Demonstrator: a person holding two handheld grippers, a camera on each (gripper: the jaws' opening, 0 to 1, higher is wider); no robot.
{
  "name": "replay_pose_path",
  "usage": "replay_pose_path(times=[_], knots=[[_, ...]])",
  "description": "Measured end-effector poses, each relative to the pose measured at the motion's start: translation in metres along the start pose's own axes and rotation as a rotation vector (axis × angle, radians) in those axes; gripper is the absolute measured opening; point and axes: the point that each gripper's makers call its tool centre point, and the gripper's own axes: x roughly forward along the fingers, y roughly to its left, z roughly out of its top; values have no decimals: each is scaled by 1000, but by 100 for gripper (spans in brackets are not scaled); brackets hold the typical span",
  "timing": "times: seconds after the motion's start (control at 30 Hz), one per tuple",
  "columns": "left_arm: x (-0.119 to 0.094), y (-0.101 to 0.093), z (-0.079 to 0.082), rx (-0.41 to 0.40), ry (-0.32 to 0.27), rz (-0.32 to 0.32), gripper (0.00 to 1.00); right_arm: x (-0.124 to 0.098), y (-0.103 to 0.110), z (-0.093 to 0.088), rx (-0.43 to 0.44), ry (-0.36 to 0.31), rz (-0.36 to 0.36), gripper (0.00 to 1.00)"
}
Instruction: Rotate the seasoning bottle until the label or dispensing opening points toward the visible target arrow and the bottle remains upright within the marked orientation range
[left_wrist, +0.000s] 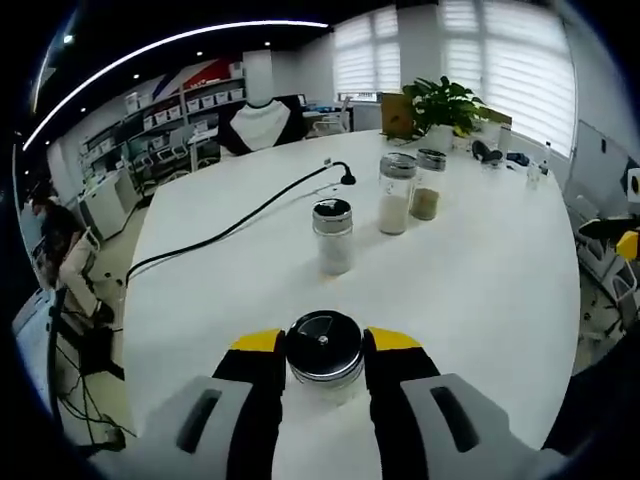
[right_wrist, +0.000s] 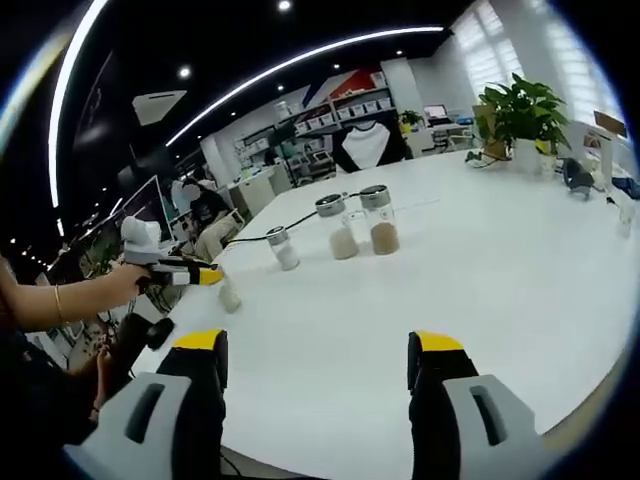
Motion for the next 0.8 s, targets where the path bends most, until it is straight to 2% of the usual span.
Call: replay_pose_path(times=[0.47,0.8], knots=[[-50,-15,-43,-53,8,60,33,-14,25,-20,-21,26,82,73],[-71,-25,-61,-98,-5,78,33,-18,36,-25,-48,33,104,73]])
